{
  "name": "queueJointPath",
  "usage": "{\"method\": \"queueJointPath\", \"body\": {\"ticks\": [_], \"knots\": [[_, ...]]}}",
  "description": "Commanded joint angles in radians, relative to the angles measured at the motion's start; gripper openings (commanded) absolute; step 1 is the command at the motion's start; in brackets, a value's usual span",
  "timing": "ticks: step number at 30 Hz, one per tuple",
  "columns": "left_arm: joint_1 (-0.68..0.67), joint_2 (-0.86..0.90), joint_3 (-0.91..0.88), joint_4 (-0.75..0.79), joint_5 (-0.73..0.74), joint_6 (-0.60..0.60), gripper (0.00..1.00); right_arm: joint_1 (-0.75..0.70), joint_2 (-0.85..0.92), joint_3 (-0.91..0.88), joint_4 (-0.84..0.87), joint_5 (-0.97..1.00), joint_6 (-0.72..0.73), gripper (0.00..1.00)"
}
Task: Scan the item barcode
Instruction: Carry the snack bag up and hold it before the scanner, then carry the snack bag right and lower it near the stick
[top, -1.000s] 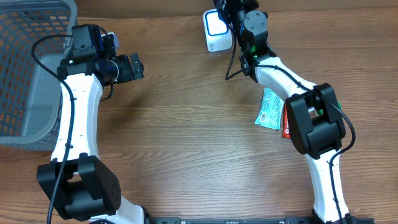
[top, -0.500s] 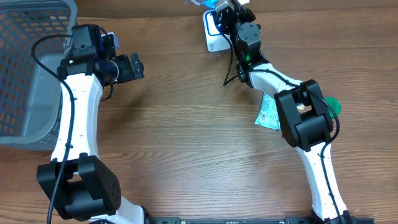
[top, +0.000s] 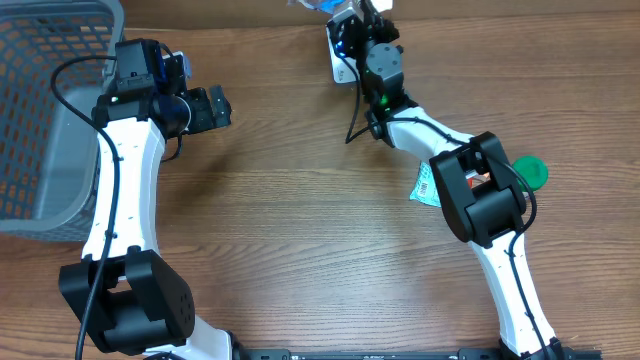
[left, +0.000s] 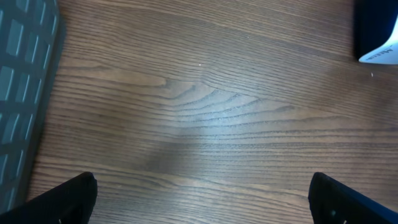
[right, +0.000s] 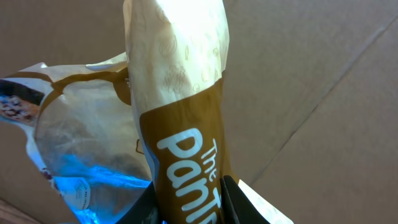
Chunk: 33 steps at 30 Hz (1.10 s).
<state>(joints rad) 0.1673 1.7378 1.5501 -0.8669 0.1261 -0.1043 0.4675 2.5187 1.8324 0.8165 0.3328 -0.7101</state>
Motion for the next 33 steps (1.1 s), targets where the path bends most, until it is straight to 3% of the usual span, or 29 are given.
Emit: {"method": "queueJointPath", "body": {"ticks": [1, 6, 15, 19, 33], "knots": [[0.001, 0.003, 0.005, 0.003, -0.003, 0.004, 1.0, 0.011, -0.018, 0.02, 0.012, 0.107, 0.002, 0.04], [0.0, 0.003, 0.005, 0.003, -0.003, 0.004, 1.0, 0.013, -0.023, 0.02, -0.021, 0.173, 0.002, 0.04], [0.003, 0.003, 0.005, 0.003, -0.003, 0.004, 1.0, 0.05, -0.103, 0.02, -0.25, 0.175, 0.013, 0.04], [0.002, 0.003, 0.005, 0.003, -0.003, 0.004, 1.0, 0.054, -0.158, 0.02, -0.404, 0.174, 0.113, 0.04], [0.002, 0.003, 0.005, 0.003, -0.003, 0.004, 1.0, 0.051, -0.33, 0.02, -0.811, -0.031, 0.187, 0.04]]}}
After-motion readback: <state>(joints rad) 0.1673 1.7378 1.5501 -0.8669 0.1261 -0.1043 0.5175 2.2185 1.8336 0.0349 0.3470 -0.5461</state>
